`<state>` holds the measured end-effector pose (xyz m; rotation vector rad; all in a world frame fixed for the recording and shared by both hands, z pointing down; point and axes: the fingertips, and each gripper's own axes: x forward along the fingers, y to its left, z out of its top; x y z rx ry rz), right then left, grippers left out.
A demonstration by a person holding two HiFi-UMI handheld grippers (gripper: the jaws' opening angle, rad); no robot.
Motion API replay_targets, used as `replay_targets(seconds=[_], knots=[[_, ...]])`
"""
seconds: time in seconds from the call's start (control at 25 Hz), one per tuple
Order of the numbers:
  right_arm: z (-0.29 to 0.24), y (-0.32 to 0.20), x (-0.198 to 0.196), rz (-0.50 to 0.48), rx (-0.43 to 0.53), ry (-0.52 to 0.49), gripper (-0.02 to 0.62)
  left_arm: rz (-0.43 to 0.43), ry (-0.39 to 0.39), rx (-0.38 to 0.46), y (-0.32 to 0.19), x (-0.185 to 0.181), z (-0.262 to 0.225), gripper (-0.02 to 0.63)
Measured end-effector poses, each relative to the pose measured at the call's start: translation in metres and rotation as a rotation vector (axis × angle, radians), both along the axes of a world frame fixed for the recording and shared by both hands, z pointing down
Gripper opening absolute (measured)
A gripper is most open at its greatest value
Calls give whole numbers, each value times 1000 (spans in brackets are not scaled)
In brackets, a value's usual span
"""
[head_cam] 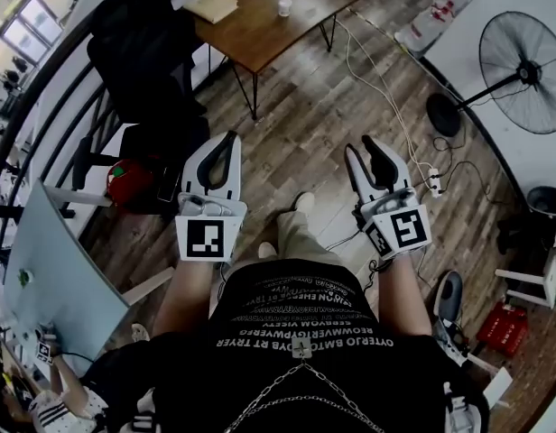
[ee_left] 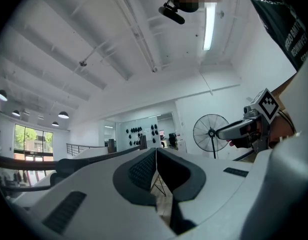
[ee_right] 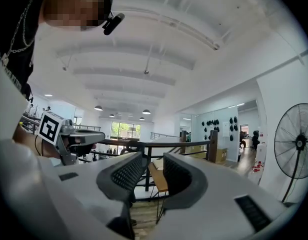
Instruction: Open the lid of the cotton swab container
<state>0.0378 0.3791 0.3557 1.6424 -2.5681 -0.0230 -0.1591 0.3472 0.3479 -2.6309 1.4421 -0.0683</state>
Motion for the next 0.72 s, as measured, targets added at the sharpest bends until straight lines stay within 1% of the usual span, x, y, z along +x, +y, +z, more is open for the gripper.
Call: replay_targets(seconds=[0.12,0.16,0.36,0.6,0.68,0.72], knots=[[9,-10,8,5,-21,1,172,-5,20,-36,-11,7,7,29],[11,-13,12,7,-25,-1,175,-4,27,-42,-15,10,9,31],[20,-41,30,12,-39,-8,175,-11,1,-59,-40,25,20,31],[26,-82,51,-4,-47,-12,175,-23,-2,-76,-71,42,27,32],[27,-96,59,-5,-50,-17,175,-14,-4,-83,-85,51,29,53],[27,-103,63,-8,-52,-19,175,-7,-8,-89,-92,56,31,90]])
